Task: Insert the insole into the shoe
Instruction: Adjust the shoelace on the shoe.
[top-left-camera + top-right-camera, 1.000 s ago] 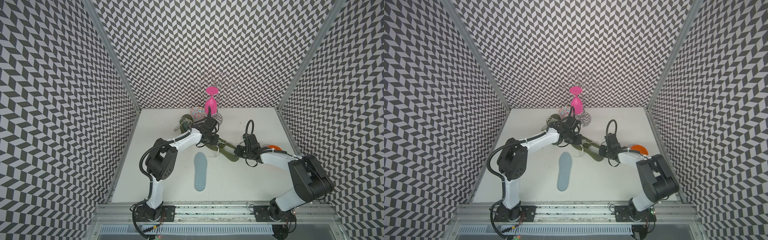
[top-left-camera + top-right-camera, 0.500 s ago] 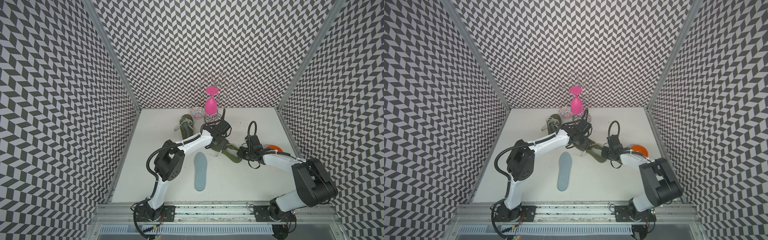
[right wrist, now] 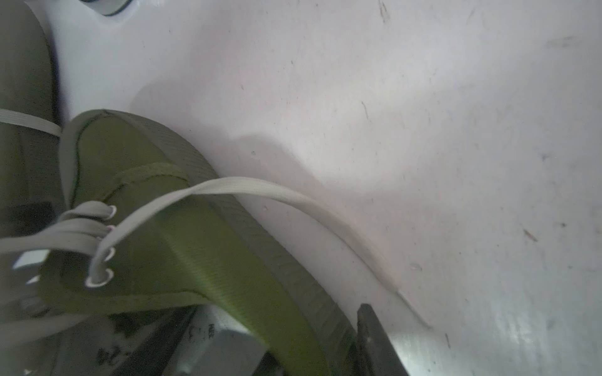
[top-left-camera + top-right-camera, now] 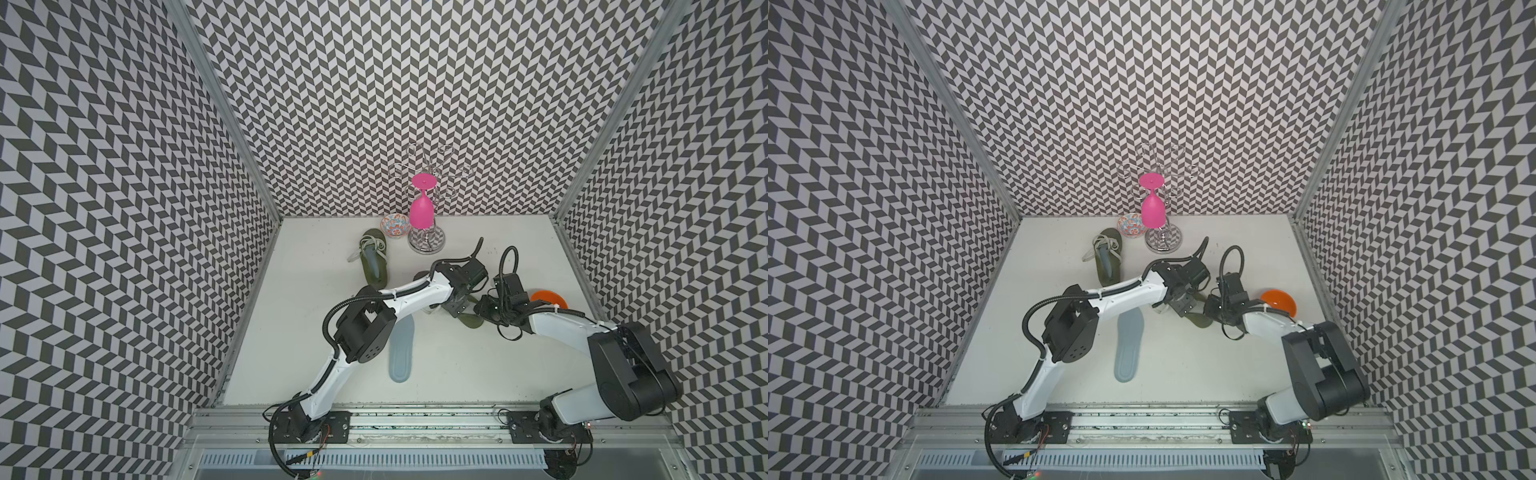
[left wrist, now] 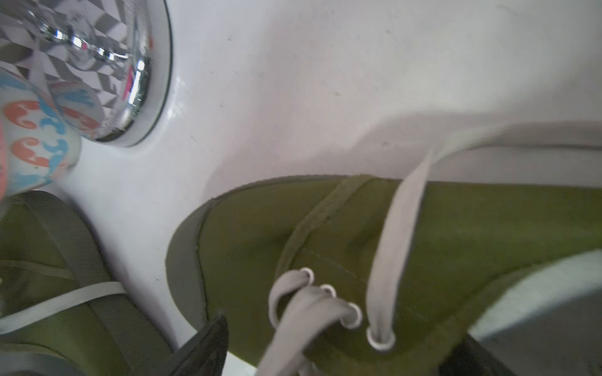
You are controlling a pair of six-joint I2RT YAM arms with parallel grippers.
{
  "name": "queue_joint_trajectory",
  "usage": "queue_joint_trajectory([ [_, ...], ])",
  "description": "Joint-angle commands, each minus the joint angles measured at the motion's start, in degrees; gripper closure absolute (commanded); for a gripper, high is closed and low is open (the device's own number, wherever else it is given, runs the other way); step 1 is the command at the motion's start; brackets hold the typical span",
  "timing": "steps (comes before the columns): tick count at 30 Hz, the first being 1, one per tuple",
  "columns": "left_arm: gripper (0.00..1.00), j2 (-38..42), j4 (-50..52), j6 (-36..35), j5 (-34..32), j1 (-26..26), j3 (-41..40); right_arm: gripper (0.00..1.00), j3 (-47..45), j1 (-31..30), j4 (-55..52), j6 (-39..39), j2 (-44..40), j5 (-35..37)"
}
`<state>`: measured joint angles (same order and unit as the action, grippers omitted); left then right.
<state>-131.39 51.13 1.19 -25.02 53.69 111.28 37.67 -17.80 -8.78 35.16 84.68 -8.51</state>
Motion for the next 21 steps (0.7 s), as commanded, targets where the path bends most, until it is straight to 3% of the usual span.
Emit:
queue_joint_trajectory([
  [1, 0.09, -2.7, 1.0, -1.5, -7.4, -0.8, 2.4, 0.7, 0.7, 0.2, 3.4, 0.5, -1.4, -1.3],
  [7, 0.32, -4.9, 1.3, -2.2, -0.6, -3.5, 5.4, 0.71, 0.4, 0.1, 2.7, -0.3, -1.4, -1.3],
  [11, 0.47, -1.3, 1.5, -0.8, 10.7, -5.7, 6.2, 0.71, 0.6, 0.1, 2.2, -0.4, -1.4, -1.2],
  [14, 0.49, 2.1, -0.3, 1.0, 16.7, -7.2, 5.6, 0.71, 0.2, 0.1, 2.6, 0.2, -1.4, -1.8],
  [21, 0.54, 3.2, -0.1, 1.5, 16.5, -8.3, 4.5, 0.66, -0.3, -0.1, 3.1, 1.0, -0.7, -1.7],
])
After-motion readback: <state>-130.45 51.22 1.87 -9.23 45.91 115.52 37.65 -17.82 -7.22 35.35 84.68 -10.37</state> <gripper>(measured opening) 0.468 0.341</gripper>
